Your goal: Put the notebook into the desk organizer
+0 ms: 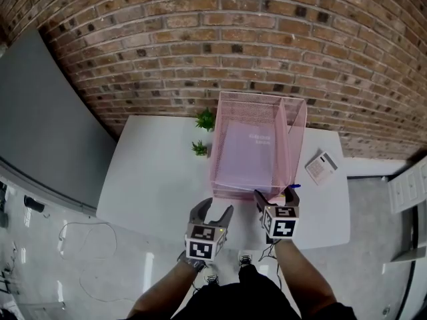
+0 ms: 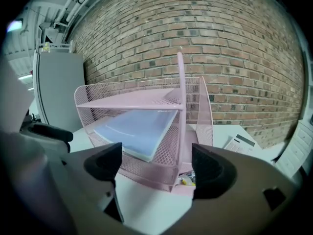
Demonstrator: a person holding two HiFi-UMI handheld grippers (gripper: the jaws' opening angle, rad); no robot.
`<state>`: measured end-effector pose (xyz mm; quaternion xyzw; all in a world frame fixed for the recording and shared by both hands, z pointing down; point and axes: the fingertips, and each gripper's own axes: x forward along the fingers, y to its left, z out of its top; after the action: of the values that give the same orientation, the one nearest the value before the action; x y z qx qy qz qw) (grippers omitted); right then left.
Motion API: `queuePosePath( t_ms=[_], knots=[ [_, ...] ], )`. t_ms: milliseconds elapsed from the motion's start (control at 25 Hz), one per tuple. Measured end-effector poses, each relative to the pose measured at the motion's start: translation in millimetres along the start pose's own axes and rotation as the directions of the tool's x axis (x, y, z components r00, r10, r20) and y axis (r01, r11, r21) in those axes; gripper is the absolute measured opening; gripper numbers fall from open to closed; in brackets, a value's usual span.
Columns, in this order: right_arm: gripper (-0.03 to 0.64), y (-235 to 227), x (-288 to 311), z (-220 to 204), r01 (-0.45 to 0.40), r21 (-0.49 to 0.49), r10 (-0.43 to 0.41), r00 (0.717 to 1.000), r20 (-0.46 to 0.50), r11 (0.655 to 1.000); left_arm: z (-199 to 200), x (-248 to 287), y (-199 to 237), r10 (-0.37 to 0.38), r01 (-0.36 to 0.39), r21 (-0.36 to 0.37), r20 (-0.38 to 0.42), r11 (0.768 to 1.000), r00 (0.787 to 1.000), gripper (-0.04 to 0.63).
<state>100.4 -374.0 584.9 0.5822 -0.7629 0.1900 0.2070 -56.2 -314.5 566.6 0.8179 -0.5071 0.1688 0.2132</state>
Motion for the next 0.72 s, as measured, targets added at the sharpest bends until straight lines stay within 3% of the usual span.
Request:
queuePosePath(
  t_ms=[440,560,720],
  knots=[
    [0.437,24,-50,11,-0.038,0.057,0.033,0.996,0.086,0.998,6,-37,-8,-0.049,0.047,0.022,0.059,0.999,0.997,0.248],
    [0.407,38,-69,14,-0.066,0.071,0.058,0.991,0.119,0.995,7,-54,-9,-0.063,0.060,0.044,0.077,0.997,0.995,0.199],
    [0.355,64,-100,18,-0.130,0.069,0.116,0.977,0.179,0.989,2,-77,-13,-0.094,0.087,0.073,0.092,0.994,0.991,0.075]
  ],
)
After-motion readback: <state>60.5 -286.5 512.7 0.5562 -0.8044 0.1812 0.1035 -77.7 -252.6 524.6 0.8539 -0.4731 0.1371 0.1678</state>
